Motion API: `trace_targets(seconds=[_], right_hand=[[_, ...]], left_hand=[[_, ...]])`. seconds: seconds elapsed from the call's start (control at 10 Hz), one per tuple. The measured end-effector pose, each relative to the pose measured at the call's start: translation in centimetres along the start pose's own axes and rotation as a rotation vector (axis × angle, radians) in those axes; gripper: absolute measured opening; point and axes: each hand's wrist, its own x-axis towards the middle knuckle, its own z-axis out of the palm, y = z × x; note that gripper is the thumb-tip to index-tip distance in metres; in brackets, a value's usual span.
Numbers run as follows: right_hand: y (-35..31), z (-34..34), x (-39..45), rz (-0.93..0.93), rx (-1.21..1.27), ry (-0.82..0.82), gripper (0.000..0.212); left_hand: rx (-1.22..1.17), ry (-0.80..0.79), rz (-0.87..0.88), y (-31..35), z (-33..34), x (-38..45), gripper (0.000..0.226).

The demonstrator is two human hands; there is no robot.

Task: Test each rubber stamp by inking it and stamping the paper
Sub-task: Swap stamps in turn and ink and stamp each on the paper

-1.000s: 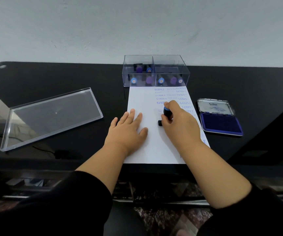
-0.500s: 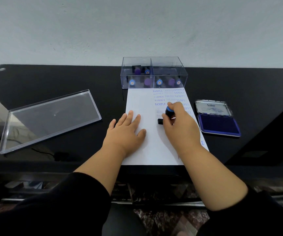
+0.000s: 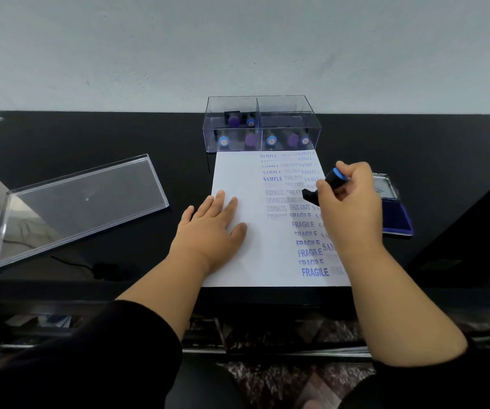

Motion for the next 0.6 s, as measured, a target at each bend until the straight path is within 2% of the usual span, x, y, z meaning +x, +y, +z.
trace_targets(seconds=[0.6], right_hand=[[0.05,0.07,-0.01,0.009,0.005,-0.044,0.023]], left_hand=[[0.003,0.000,-0.009,0.10,-0.08,-0.07,0.056]])
